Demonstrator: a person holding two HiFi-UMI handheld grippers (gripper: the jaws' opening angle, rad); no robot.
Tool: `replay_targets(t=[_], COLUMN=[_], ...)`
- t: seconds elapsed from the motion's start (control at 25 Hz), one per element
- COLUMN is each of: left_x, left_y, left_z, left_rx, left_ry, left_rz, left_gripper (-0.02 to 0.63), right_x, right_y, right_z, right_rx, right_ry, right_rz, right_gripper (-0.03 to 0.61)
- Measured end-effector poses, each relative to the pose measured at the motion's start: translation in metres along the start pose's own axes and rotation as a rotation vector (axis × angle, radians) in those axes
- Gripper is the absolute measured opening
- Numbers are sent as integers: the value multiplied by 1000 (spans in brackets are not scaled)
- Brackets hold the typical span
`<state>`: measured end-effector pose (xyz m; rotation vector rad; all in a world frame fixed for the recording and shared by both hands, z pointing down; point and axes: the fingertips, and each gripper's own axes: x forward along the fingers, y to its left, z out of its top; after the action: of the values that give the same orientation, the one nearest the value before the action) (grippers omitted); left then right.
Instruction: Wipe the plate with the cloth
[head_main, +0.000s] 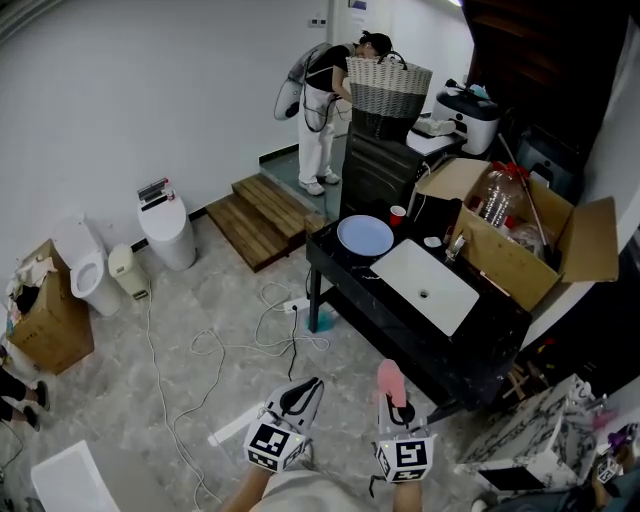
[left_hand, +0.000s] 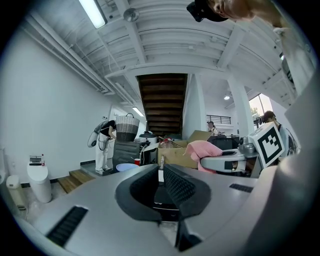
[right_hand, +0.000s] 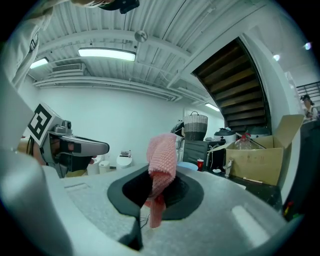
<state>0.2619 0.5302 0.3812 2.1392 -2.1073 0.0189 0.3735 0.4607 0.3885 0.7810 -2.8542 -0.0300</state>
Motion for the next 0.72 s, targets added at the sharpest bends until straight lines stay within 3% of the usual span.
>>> replay_targets(t=[0.72], left_x=[57], left_y=[94], left_z=[13], left_rx=[-7], left_ry=[-1], left_rz=[-56], left_gripper=[32], right_x=[102], right_y=[0], right_z=[14], right_rx=[-11], right_ry=[17], right_rz=[-53], right_gripper=[32])
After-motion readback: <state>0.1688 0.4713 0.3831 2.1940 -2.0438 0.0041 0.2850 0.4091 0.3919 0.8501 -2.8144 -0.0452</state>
